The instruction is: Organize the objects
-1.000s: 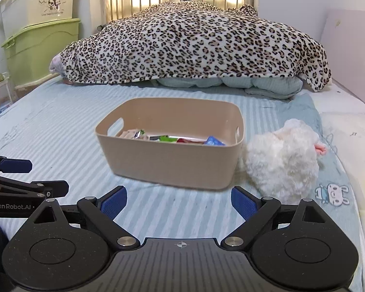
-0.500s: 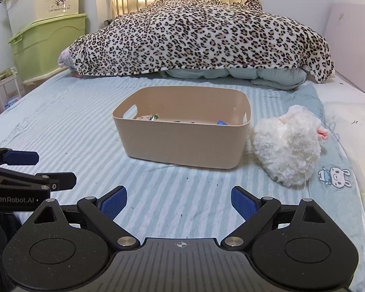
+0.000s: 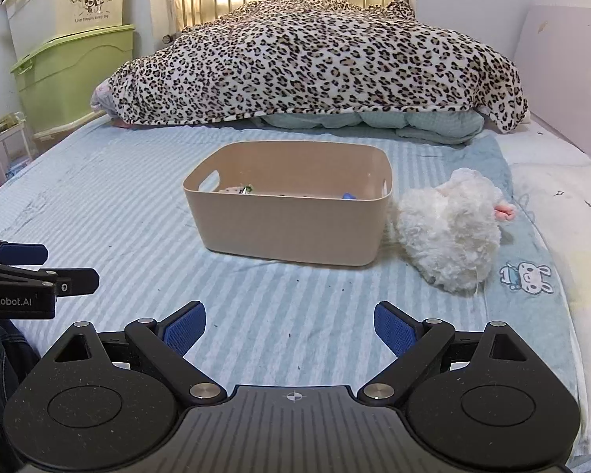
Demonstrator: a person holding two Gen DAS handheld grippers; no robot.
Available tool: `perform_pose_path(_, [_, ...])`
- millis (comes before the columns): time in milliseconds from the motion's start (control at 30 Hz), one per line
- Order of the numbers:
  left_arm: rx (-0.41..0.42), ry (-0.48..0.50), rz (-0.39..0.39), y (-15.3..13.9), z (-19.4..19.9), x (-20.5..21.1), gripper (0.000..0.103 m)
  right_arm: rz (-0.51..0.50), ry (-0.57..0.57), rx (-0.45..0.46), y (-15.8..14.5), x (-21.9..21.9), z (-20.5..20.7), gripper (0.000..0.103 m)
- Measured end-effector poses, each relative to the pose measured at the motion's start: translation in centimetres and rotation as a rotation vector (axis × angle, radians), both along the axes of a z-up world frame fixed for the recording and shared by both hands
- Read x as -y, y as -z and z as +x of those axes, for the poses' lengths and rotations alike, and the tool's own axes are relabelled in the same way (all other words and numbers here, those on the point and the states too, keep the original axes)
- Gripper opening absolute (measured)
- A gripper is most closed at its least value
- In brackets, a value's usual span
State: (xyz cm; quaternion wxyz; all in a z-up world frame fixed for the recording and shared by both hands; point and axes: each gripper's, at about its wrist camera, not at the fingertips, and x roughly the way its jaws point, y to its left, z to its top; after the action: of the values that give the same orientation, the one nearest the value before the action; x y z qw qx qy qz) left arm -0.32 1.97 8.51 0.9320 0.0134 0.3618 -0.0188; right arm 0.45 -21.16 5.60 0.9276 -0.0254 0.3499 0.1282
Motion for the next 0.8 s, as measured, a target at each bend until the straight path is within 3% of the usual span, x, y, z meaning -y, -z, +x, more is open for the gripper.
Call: perform_pose_path(800, [0.002,0.062,0.006,0.0,-1.5,2.0,0.082,-0.01,-0.011,0.019,-1.0,-0.5,-1.9,0.094])
